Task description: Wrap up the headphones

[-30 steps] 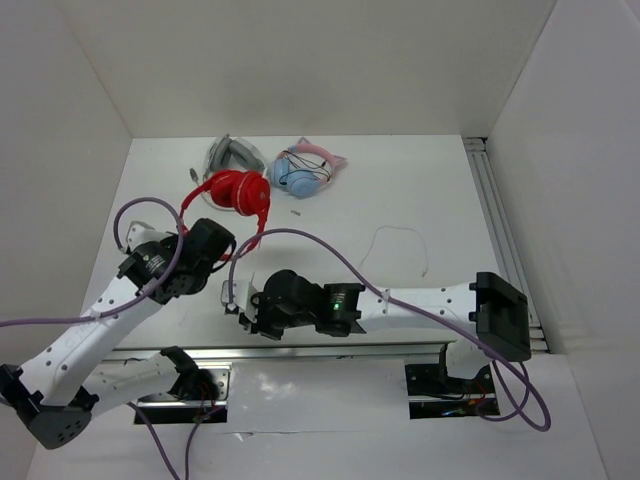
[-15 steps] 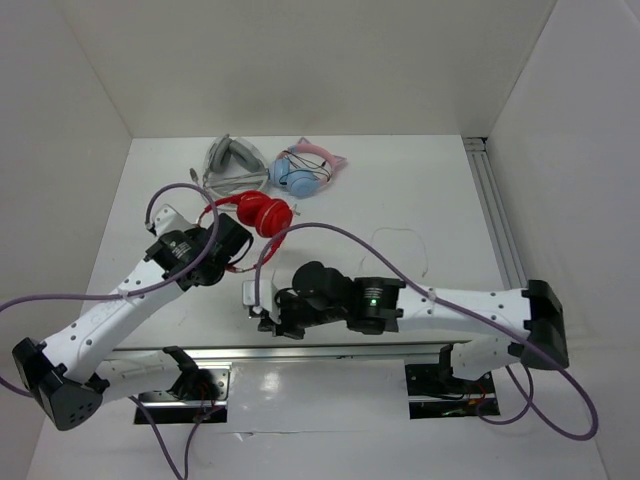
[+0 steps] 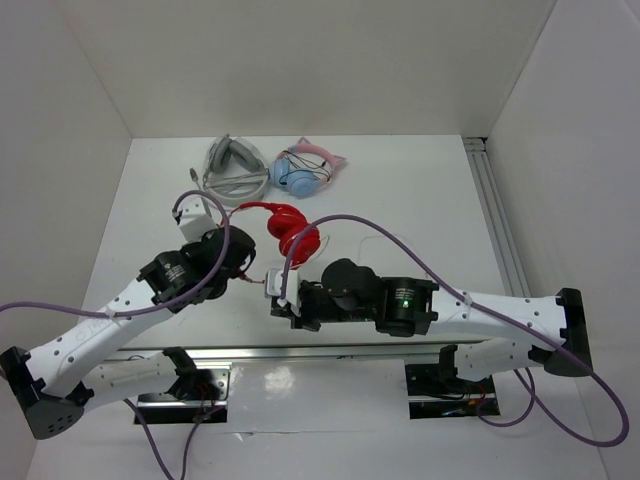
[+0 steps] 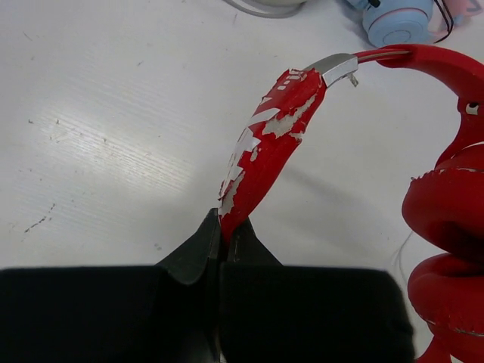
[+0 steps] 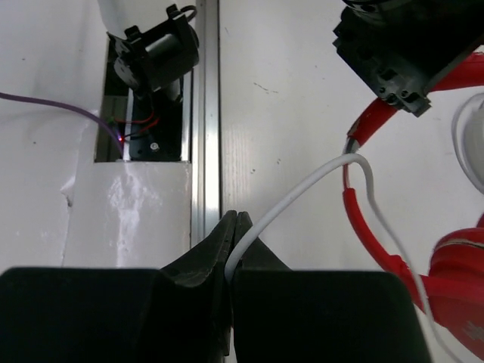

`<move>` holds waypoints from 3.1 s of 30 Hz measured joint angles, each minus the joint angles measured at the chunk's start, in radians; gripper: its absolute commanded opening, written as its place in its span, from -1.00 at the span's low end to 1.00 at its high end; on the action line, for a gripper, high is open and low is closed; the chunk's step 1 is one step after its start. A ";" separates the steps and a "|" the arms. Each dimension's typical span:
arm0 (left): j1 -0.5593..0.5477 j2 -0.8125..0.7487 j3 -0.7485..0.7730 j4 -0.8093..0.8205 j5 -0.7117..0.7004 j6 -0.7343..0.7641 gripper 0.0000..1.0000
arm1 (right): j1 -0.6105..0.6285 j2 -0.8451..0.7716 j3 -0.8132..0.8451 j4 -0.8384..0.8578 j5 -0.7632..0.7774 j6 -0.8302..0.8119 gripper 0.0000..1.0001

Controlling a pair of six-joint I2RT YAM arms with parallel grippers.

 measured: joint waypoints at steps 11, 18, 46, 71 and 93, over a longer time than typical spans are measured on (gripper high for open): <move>-0.017 -0.096 0.023 -0.240 -0.069 -0.120 -1.00 | 0.002 -0.109 -0.076 -0.008 0.374 0.039 -1.00; -0.016 -0.087 0.132 -0.415 -0.093 -0.118 -1.00 | 0.002 -0.206 -0.099 0.029 0.756 0.058 -1.00; -0.242 0.021 0.051 0.164 0.827 0.961 -1.00 | 0.011 -0.261 -0.033 0.068 0.906 -0.059 -1.00; -0.241 -0.173 0.143 0.194 0.923 0.969 -1.00 | -0.270 -0.195 -0.232 0.299 0.273 0.047 -0.97; -0.242 -0.200 0.240 0.246 0.510 0.680 -1.00 | -0.422 0.060 -0.454 0.973 -0.291 0.390 -0.72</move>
